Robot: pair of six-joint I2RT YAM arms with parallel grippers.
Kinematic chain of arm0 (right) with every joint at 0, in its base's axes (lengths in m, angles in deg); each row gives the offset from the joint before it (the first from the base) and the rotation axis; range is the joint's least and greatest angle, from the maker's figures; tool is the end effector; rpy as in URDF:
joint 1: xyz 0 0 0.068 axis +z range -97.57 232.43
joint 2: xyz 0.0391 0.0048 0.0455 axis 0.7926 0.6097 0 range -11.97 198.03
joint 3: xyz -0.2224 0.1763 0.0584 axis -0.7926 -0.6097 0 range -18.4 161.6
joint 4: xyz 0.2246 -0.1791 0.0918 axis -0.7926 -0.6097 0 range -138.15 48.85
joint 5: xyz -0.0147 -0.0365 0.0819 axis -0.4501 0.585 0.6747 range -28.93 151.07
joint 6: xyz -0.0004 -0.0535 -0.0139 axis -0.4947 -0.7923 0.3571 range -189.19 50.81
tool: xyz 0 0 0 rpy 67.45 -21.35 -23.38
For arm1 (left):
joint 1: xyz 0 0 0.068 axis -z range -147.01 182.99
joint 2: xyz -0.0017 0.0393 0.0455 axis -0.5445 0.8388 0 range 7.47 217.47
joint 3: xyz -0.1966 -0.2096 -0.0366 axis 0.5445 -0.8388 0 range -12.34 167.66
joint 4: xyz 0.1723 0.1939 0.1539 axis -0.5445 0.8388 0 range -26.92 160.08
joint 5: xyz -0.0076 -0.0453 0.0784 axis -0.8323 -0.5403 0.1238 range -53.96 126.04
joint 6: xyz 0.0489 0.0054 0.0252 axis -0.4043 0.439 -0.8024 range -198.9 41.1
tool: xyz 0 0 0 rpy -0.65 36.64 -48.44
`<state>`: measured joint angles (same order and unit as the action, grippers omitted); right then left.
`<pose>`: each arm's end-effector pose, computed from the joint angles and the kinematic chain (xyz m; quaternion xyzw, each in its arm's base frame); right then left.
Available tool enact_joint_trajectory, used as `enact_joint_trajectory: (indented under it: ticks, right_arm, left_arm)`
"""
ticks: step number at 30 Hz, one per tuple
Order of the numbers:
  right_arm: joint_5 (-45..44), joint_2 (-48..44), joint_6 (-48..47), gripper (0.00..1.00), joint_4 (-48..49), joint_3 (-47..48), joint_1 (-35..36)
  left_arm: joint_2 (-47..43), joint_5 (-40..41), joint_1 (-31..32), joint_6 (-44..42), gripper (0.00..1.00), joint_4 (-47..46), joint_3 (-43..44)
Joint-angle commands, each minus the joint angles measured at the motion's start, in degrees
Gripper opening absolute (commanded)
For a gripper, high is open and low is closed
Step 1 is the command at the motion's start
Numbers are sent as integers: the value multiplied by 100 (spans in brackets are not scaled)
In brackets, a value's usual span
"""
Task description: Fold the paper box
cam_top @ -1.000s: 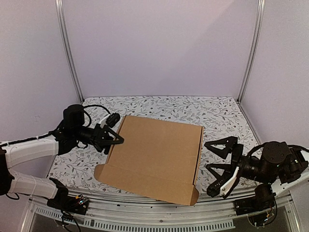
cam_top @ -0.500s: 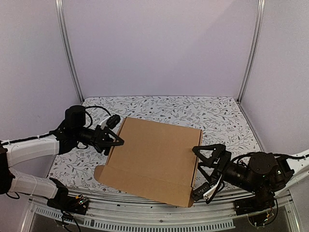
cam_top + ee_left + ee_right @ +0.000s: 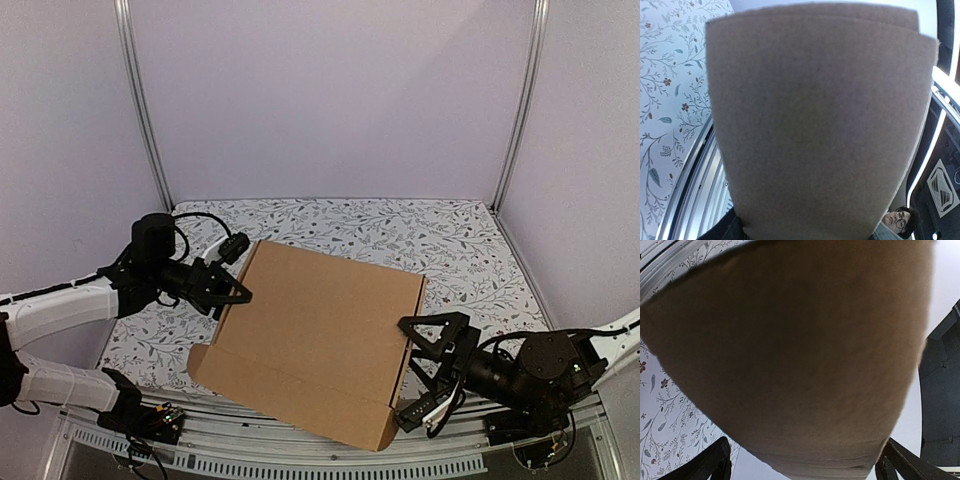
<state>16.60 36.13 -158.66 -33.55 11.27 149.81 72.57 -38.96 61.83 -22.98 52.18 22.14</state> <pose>-0.0025 0.2242 0.2701 -0.7265 0.1981 -0.2503 0.6085 0.2087 -0.1563 0.2458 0.1888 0.7128 -0.6755 0.0017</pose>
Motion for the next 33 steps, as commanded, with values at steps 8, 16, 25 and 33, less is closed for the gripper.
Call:
enact_joint_trajectory:
  ticks: [8, 16, 25, 33]
  right_arm:
    - [-38, -252, -155, 99, -462, 346, 477]
    - [169, -208, -452, 95, -242, 331, 620]
    - [-118, 64, -588, 77, 91, 343, 1053]
    - [-176, 282, -617, 54, 518, 241, 1099]
  left_arm:
    - [-310, -126, 458, -842, 16, 869, 330]
    - [-223, -1, 577, -823, 16, 945, 377]
    - [-6, 20, 614, -885, 17, 1024, 480]
    - [140, 41, 614, -1064, 25, 1341, 561]
